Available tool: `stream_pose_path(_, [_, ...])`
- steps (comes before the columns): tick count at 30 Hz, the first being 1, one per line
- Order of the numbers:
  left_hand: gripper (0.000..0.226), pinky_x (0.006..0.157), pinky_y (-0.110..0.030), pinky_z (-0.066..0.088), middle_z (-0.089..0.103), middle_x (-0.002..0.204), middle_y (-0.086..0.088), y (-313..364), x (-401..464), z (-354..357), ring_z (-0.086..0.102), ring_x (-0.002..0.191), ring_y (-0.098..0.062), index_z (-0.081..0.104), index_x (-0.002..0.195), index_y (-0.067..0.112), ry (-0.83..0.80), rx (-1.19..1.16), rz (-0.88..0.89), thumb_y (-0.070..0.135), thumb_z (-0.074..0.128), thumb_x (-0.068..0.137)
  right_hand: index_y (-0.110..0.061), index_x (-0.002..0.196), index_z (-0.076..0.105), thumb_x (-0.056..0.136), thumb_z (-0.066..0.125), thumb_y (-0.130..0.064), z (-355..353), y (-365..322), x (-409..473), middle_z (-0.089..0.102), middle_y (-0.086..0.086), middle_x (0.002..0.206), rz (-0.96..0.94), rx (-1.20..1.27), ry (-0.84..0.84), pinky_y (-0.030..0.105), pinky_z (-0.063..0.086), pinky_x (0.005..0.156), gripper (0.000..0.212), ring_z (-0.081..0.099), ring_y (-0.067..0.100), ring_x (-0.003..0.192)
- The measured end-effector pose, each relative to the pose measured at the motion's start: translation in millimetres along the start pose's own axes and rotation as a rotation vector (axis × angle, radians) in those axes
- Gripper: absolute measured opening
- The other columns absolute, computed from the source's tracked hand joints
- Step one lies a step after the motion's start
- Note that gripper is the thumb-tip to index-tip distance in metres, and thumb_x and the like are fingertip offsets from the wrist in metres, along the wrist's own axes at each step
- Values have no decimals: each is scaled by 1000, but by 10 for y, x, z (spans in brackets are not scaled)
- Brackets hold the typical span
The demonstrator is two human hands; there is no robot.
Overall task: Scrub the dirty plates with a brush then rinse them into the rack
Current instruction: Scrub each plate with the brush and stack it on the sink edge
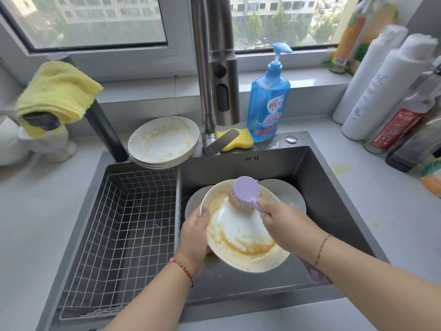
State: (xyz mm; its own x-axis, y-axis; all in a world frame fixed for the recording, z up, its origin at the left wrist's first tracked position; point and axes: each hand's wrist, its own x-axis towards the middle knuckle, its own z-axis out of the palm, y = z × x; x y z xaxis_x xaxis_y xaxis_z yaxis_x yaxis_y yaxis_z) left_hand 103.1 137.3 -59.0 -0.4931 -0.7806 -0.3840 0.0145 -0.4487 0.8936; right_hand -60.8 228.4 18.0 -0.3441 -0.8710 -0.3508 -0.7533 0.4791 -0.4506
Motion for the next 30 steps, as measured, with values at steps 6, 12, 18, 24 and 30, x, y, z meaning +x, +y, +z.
stream_pose_path(6, [43,95,-52,54,73,113,-11,51,57,13,70,106,-30,63,125,17,-12,9,-47,44,37,104,-37,144,36,101,29,-23,173,-130,-28,61,-2,81,-50,119,-66,29,43,58,45,50,18,61])
stream_pose_path(12, [43,94,-50,54,73,114,-11,59,35,45,70,105,-29,62,126,17,-17,-3,-54,43,35,105,-43,143,35,101,29,-24,124,-182,-4,66,-9,91,-62,145,-50,25,40,54,46,47,10,56])
stream_pose_path(18, [41,82,-46,60,74,113,-9,42,28,-48,72,102,-28,60,129,16,63,-44,-33,41,37,105,-24,131,48,100,32,-24,-25,212,15,66,9,94,50,-162,177,29,42,63,34,62,30,82])
stream_pose_path(24, [43,74,-40,60,73,115,-8,109,10,-95,72,102,-26,59,130,17,64,-89,-41,42,34,105,-13,86,60,87,63,-37,-32,547,-54,66,6,70,324,445,298,28,41,54,24,55,11,51])
stream_pose_path(30, [57,77,-41,59,72,117,-9,144,-17,-47,70,106,-27,61,129,17,-22,-127,-201,56,29,102,-3,93,64,92,58,-17,186,433,-170,67,5,62,473,1190,46,23,38,47,16,54,12,45])
